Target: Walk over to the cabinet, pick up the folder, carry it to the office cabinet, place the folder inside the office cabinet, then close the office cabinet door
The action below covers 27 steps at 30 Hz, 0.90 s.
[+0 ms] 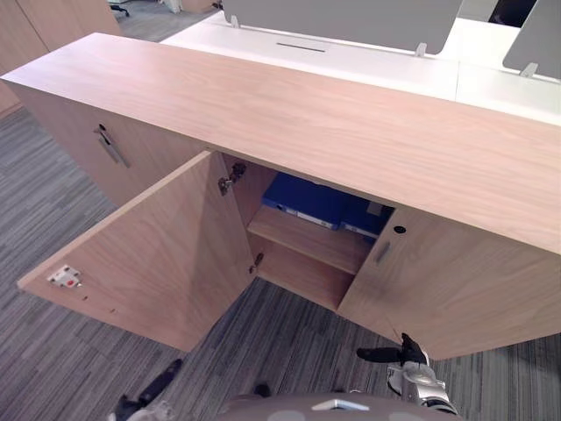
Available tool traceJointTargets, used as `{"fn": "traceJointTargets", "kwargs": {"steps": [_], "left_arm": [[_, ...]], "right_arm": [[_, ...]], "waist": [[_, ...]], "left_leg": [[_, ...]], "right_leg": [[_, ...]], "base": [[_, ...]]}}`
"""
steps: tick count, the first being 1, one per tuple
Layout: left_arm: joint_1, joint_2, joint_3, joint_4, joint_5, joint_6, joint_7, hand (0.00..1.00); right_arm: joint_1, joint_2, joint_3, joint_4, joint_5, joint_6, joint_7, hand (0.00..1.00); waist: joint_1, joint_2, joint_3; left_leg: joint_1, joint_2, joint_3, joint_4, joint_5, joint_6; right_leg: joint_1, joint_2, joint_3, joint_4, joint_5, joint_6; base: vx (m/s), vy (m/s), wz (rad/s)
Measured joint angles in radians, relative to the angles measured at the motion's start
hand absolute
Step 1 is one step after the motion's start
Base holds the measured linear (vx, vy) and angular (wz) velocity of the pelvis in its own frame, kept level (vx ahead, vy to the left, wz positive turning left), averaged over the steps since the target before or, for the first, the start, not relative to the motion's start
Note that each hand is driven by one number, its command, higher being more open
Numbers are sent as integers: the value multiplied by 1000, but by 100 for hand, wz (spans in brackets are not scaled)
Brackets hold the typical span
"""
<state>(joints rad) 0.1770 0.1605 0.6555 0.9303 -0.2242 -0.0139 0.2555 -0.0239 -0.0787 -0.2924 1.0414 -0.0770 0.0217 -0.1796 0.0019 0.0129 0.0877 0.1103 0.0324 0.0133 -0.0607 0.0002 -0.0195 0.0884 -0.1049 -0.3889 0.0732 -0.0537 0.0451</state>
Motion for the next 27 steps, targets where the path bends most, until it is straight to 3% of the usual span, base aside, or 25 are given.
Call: {"fn": "traceJointTargets", "kwargs": {"steps": [9,16,27], "left_arm": [[32,89,25,-270,-1,-29,21,100],[9,123,15,-345,39,-44,23,100],[11,131,-112,-516,80,-51,15,100]], "right_arm": [[44,-10,9,0,0,0,0,100],[54,-21,9,-2,0,0,2,100],[81,-28,10,-7,0,0,19,100]], "waist": [[17,2,-9],[20,3,-8],[22,7,-6]], "left_leg": [[15,5,-4,-32,17,-9],[17,7,-4,-32,19,-2],[19,9,5,-32,15,-3]], "right_leg": [[4,8,16,0,-2,-2],[4,13,39,-1,-1,-2],[3,18,63,-6,-2,-4]], "base": [[-39,-4,1],[0,0,0],[-4,0,-2]]}}
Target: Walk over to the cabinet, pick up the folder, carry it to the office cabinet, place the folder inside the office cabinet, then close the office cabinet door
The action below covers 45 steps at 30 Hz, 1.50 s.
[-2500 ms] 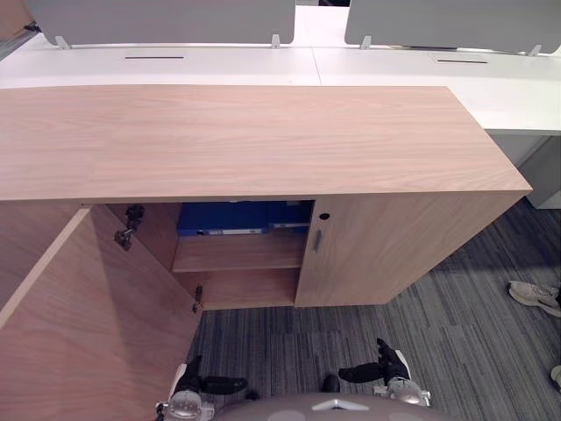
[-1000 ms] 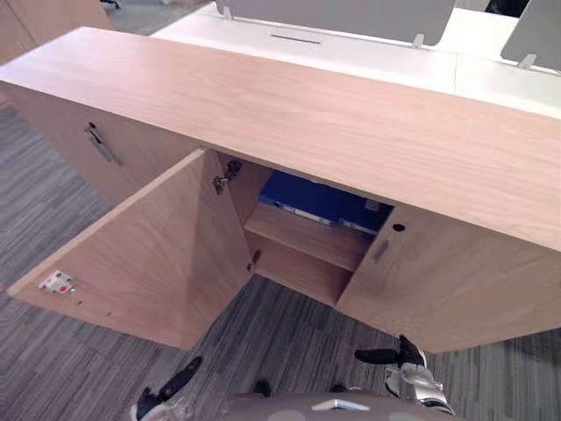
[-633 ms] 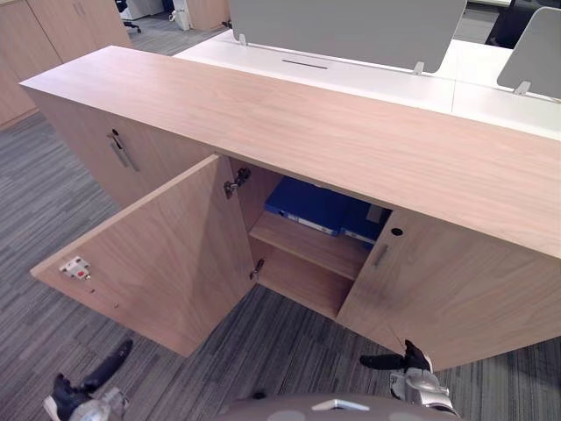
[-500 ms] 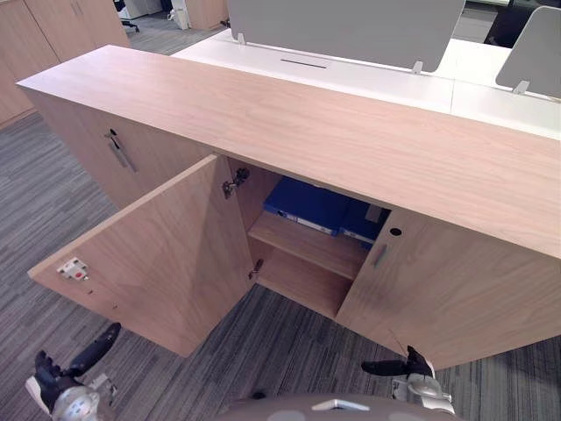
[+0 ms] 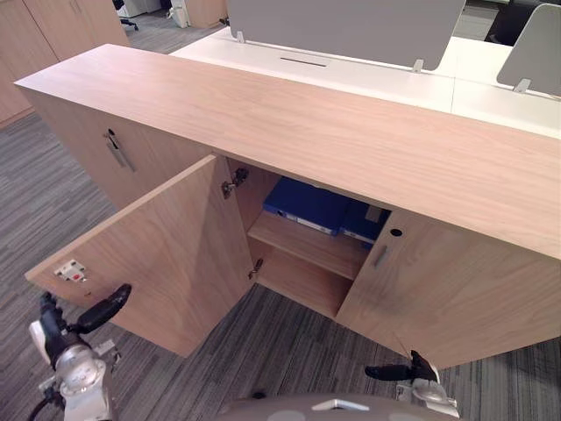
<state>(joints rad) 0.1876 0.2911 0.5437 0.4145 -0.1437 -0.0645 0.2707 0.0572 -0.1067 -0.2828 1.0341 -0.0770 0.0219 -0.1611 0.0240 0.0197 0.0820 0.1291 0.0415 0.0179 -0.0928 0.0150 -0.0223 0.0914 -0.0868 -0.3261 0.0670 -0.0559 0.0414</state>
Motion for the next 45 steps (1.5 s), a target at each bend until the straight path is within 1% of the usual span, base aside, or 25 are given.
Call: {"fn": "traceJointTargets", "kwargs": {"steps": [3,5,8,15,21,24,28,32,36,40,42,43,44,45], "left_arm": [[1,-1,-15,-12,0,-1,-3,100],[3,-1,-24,-18,0,-1,-6,100],[13,-1,-55,-30,0,-1,-8,100],[102,-22,-106,-119,1,-4,-15,100],[180,-49,-146,-177,-1,-28,-34,100],[220,-54,-163,-189,-1,-48,-52,100],[239,-55,-184,-185,-1,-50,-56,100],[239,-50,-196,-161,23,-51,-58,100],[239,-22,-234,-103,38,-51,-58,100],[239,-7,-281,-63,78,-38,-58,100],[239,0,-323,-26,81,-22,-58,100],[239,1,-332,-17,91,-16,-58,100],[239,5,-366,-1,116,3,-58,100],[240,9,-385,8,117,8,-59,100]], "right_arm": [[10,0,0,0,0,0,7,100],[13,-1,0,0,-1,0,8,100],[17,0,0,0,-1,0,10,100],[18,0,0,0,-4,0,20,100],[36,1,2,1,-5,0,27,100],[40,0,30,1,-10,0,28,100],[41,1,33,2,-10,0,31,100],[44,0,40,2,-11,0,31,100],[51,0,49,3,-21,0,31,100],[65,-8,51,3,-21,0,30,100],[70,-11,50,3,-21,0,29,100],[73,-11,50,3,-21,0,29,100],[80,-11,48,3,-21,0,26,100],[86,-11,47,3,-21,1,25,100]], "waist": [[0,0,1],[4,-1,1],[17,4,4],[27,3,3],[31,3,3],[33,5,1],[43,13,-4],[46,14,-5],[46,17,-7],[45,19,-9],[43,21,-10],[42,21,-10],[40,20,-10],[38,20,-10]], "left_leg": [[-3,3,1,0,-1,-2],[-4,4,1,0,-2,-3],[-7,4,0,1,-3,-3],[-8,1,0,4,-5,-3],[-9,0,0,4,-4,-3],[-12,1,7,5,-4,-3],[-13,1,24,5,-4,-3],[-11,-1,34,5,-4,-3],[-14,-5,59,5,-5,-7],[-22,-8,76,13,-5,-6],[-22,-14,87,13,-5,-6],[-22,-16,90,13,-5,-6],[-22,-21,93,13,-6,-4],[-22,-24,94,13,-6,-4]], "right_leg": [[-2,4,1,-4,0,-1],[-2,5,1,-6,0,-1],[-2,6,1,-10,0,-1],[-4,6,28,-12,0,-1],[-5,6,32,-15,0,0],[-12,7,42,-16,2,3],[-20,9,61,-20,10,6],[-24,9,76,-30,24,7],[-35,8,106,-47,46,14],[-43,4,135,-54,58,24],[-52,0,160,-54,62,34],[-54,-1,166,-54,64,36],[-56,-2,185,-54,65,38],[-57,-3,194,-53,66,39]], "base": [[0,0,0],[0,0,0],[0,0,0],[0,0,0],[0,0,0],[-9,4,-5],[-13,14,-11],[-33,21,-10],[-50,39,-16],[-64,36,-10],[-59,47,-17],[-66,52,-13],[-50,40,-4],[-47,38,-2]]}}
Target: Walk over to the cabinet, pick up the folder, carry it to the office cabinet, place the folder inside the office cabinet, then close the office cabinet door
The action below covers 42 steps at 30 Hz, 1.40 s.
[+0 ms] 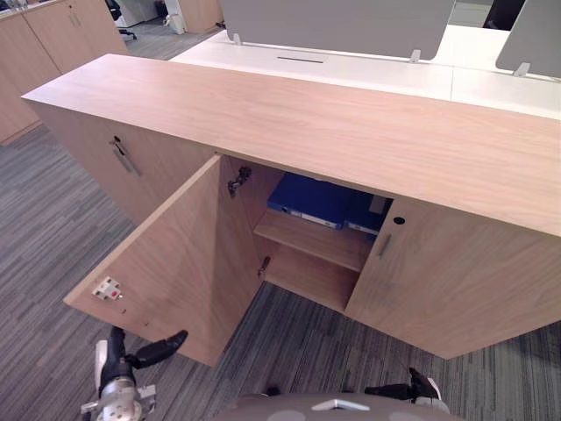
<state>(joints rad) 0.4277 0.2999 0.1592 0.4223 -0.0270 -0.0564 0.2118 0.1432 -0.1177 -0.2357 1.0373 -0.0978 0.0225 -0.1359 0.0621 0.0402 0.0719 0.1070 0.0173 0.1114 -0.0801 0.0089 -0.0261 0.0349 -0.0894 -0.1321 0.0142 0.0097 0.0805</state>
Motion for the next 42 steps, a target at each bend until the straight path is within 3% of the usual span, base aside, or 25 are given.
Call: {"fn": "traceJointTargets", "kwargs": {"steps": [8,10,13,16,21,26,34,42], "left_arm": [[33,-4,-221,69,72,67,-64,100],[32,-6,-325,77,115,68,-115,100],[-28,-35,-439,78,145,63,-157,100],[-94,-58,-489,79,157,50,-173,100],[-276,-101,-500,104,158,31,-165,100],[-450,-95,-497,201,158,32,-122,100],[-590,-58,-443,291,145,36,-41,100],[-609,-59,-409,297,72,36,-13,100]], "right_arm": [[25,13,-23,-1,5,2,-2,100],[24,18,-23,-2,5,-4,-4,100],[24,33,-22,-1,6,-3,-7,100],[30,44,-21,0,13,-1,-18,100],[36,56,-26,2,19,-2,-22,100],[35,49,-29,2,21,-4,-24,100],[19,46,-27,3,22,-5,-29,100],[0,46,-27,3,24,-3,-41,100]], "waist": [[-33,-3,-1],[-48,-8,-4],[-82,-25,-25],[-118,-38,-61],[-154,-43,-73],[-190,-24,-67],[-214,-18,-45],[-228,-18,-19]], "left_leg": [[2,-35,20,-5,-6,9],[3,-48,21,-7,-6,9],[11,-54,46,-7,-11,17],[12,-51,89,-5,-22,33],[13,-49,144,9,-44,38],[11,-40,164,34,-72,43],[-17,-18,186,55,-96,26],[-24,-3,216,81,-113,10]], "right_leg": [[-25,-21,70,12,11,20],[-36,-29,92,19,9,25],[-41,-29,128,20,8,27],[-51,-20,171,-1,12,27],[-45,-13,211,-53,65,22],[-32,-5,222,-85,71,21],[-56,15,225,-97,78,9],[-65,27,247,-99,84,1]], "base": [[-26,48,-14],[-18,46,-14],[0,39,-25],[35,58,-51],[40,43,-36],[67,21,-14],[24,-15,-10],[-10,-31,-12]]}}
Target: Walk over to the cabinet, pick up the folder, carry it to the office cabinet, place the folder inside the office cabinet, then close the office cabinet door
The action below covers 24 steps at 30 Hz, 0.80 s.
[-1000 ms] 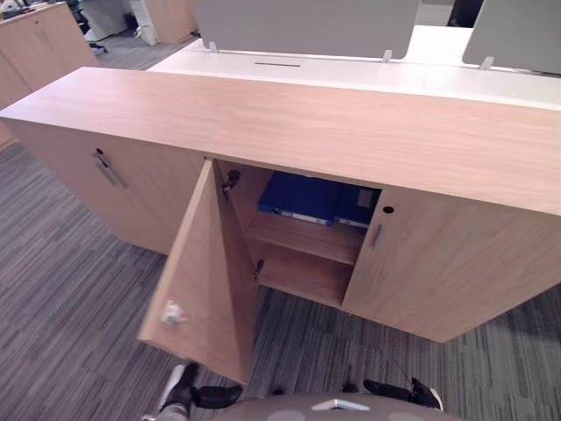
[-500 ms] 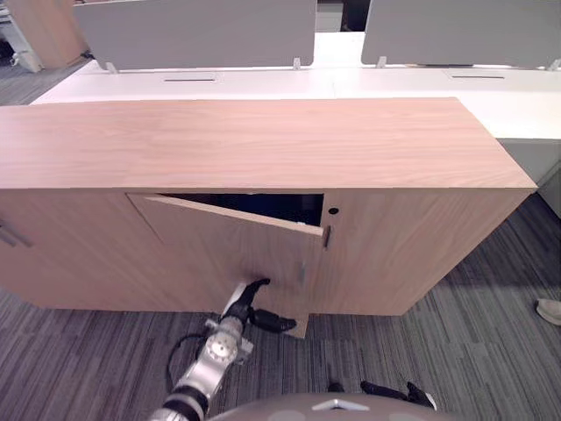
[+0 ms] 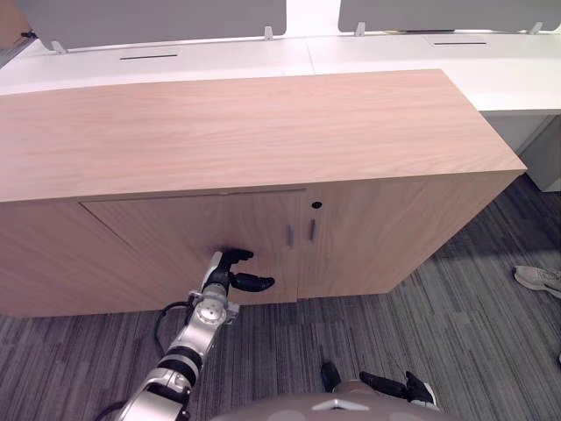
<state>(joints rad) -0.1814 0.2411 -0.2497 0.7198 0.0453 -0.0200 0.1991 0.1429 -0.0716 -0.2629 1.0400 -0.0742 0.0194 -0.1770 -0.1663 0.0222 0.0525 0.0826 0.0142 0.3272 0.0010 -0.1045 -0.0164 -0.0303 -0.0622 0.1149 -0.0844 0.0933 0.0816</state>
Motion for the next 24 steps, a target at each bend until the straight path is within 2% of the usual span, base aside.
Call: {"fn": "traceJointTargets", "kwargs": {"steps": [6,10,12,13,15,17,22,24], "left_arm": [[105,-39,4,-66,-17,-23,-5,100],[207,-63,24,-63,-16,-24,-47,100],[255,-79,48,-37,-16,-23,-60,100],[269,-91,71,-14,-16,-23,-69,100],[298,-111,130,50,-16,-23,-76,100],[302,-121,179,119,-17,-23,-77,100],[330,-131,319,258,-36,-14,-76,100],[337,-126,340,283,-32,-14,-75,100]], "right_arm": [[0,0,-1,1,0,7,-4,100],[-1,0,-1,1,0,13,-3,100],[-2,-2,-1,5,0,16,-4,100],[-3,-4,-1,11,2,17,-7,100],[-23,-7,-1,29,10,18,-9,100],[-43,-8,0,33,27,17,-10,100],[-45,-9,-13,36,36,14,-9,100],[-41,-8,-30,37,37,14,-8,100]], "waist": [[4,-1,2],[9,-1,2],[27,-1,2],[36,-2,3],[60,-6,6],[63,-2,11],[94,-5,15],[101,-4,16]], "left_leg": [[6,12,0,4,-1,0],[9,25,6,7,-2,-2],[6,32,12,25,-7,-10],[2,31,9,38,-9,-12],[-8,30,-70,65,-9,-12],[-13,33,-99,66,-14,-12],[5,45,-107,63,-22,-28],[17,48,-109,59,-22,-29]], "right_leg": [[15,10,-1,-8,2,-3],[17,24,2,-8,4,-7],[19,31,10,-8,7,-11],[20,33,12,-8,8,-13],[16,35,28,-9,13,-20],[13,38,26,-13,18,-26],[26,45,26,-18,24,-28],[37,45,26,-18,22,-31]], "base": [[-1,-34,0],[5,-53,-6],[-2,-57,-11],[-12,-59,-10],[-28,-77,-15],[-71,-67,2],[-78,-34,0],[-16,-8,0]]}}
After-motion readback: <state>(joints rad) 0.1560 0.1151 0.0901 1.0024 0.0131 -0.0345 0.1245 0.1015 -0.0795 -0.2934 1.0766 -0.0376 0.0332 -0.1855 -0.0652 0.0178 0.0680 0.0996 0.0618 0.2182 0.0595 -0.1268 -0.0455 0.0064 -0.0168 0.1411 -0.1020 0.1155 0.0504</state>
